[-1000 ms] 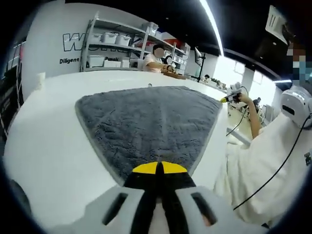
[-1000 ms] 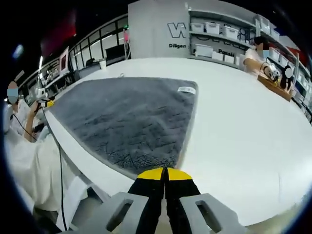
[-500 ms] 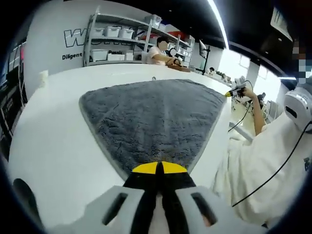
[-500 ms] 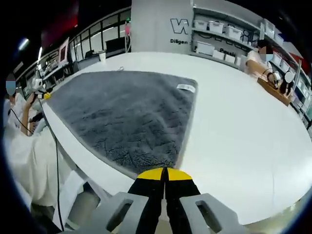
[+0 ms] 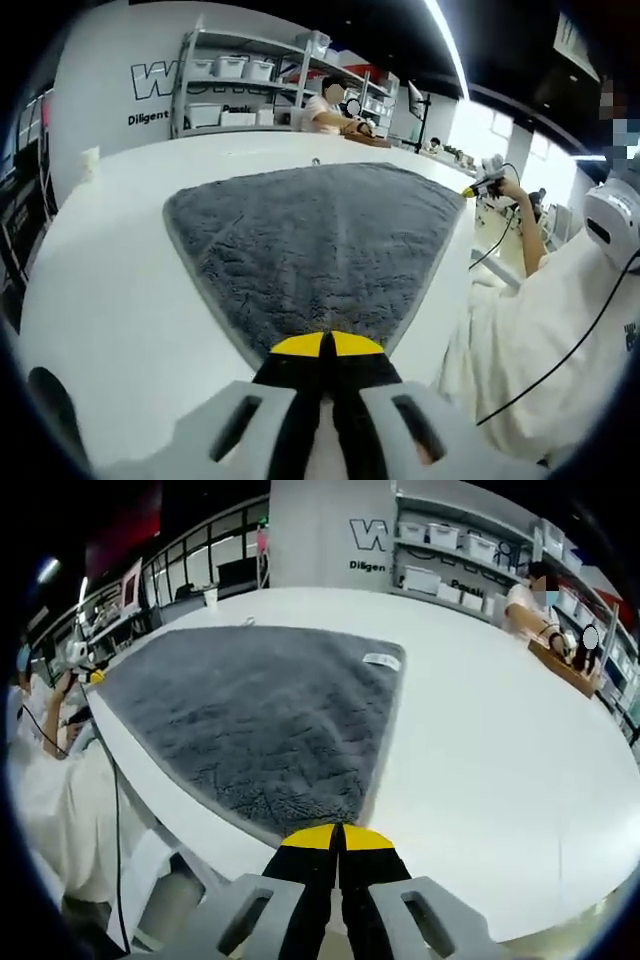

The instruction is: Open the folded towel by lifting each exposed corner and separating the folded layers until the towel lies flat within the target outline without major curled edges

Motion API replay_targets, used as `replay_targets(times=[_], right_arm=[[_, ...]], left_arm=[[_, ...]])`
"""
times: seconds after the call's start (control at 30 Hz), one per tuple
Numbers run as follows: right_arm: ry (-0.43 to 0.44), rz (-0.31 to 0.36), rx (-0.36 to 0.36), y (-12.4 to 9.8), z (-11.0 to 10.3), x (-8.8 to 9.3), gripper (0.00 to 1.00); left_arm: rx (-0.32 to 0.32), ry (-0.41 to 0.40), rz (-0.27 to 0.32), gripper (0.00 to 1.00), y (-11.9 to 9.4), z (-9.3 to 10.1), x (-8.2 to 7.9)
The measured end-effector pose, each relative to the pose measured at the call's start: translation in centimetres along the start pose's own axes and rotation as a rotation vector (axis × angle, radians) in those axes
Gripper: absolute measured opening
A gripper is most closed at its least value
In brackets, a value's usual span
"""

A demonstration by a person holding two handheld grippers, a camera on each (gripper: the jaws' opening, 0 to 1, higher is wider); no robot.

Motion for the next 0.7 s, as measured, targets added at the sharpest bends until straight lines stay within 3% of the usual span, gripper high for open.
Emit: replay_targets(times=[0.7], right_arm=[[-0.009, 0.011, -0.014, -0.11, 0.23, 0.00, 0.00]], left_arm=[[-0.003, 0.006, 0.001, 0.00, -0.02, 0.15, -0.03]])
Point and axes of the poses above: the point that each gripper's makers call its tool centre point, and the gripper's own axes: y roughly forward along the fingers, z roughly to its right, x roughly out of its underside, the point moved 2 cm from there along -y, roughly backward along the fingers, and after that the axes turned 1 degree about y, right-handed, at the moved point
